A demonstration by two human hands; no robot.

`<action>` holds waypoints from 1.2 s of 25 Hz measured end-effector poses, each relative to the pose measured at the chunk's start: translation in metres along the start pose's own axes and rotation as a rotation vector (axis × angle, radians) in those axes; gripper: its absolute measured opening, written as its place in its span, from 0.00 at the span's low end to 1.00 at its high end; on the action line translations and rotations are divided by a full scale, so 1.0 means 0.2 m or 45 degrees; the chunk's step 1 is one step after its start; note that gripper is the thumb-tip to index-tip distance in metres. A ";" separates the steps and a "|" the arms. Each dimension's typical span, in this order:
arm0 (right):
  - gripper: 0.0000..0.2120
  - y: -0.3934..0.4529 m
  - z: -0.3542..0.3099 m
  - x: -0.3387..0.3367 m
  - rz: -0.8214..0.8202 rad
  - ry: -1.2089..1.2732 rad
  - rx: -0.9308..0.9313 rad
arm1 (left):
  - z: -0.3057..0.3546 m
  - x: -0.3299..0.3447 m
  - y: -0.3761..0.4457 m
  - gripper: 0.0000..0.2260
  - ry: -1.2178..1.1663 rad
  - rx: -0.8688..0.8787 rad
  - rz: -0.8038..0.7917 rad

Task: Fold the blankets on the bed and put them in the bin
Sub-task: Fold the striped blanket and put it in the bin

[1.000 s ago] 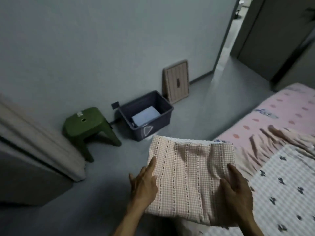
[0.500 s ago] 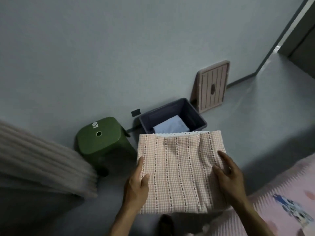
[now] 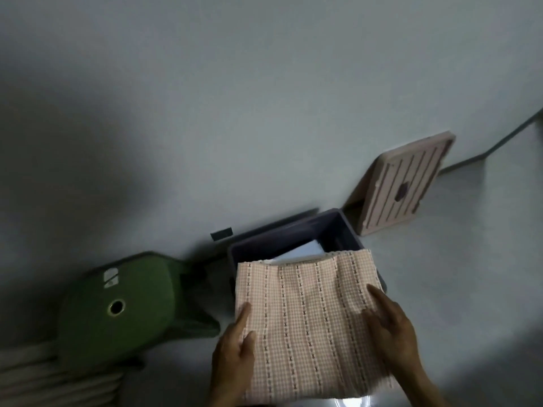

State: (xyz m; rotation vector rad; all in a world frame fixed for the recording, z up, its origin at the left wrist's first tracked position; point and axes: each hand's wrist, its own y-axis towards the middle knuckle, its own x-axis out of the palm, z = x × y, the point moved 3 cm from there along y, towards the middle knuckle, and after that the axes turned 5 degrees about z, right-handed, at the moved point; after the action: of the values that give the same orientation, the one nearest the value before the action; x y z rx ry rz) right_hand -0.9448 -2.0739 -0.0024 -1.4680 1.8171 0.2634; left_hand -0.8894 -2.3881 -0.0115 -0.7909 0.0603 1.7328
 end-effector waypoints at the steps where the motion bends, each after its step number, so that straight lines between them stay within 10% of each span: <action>1: 0.20 0.20 0.02 0.10 -0.021 -0.048 -0.011 | -0.05 0.10 0.16 0.25 -0.011 -0.017 0.012; 13: 0.22 1.73 1.07 1.44 -0.221 0.062 -0.156 | -1.13 1.43 1.32 0.23 -0.028 -0.196 0.248; 20: 0.26 1.94 1.43 1.80 -0.286 -0.442 -0.207 | -1.63 1.73 1.53 0.28 0.116 -0.487 -0.001; 25: 0.28 1.80 1.16 1.61 -0.237 -0.619 -0.182 | -1.27 1.53 1.47 0.34 0.627 -0.233 -0.023; 30: 0.32 1.42 0.32 0.96 -0.078 -0.288 -0.282 | -0.24 1.08 1.24 0.34 0.767 0.047 0.091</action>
State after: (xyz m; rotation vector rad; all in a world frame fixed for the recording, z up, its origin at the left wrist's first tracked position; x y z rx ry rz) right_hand -1.1816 -2.0890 -0.2592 -1.5720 1.5982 0.5914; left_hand -1.1051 -2.3076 -0.2501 -1.2708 0.5308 1.4991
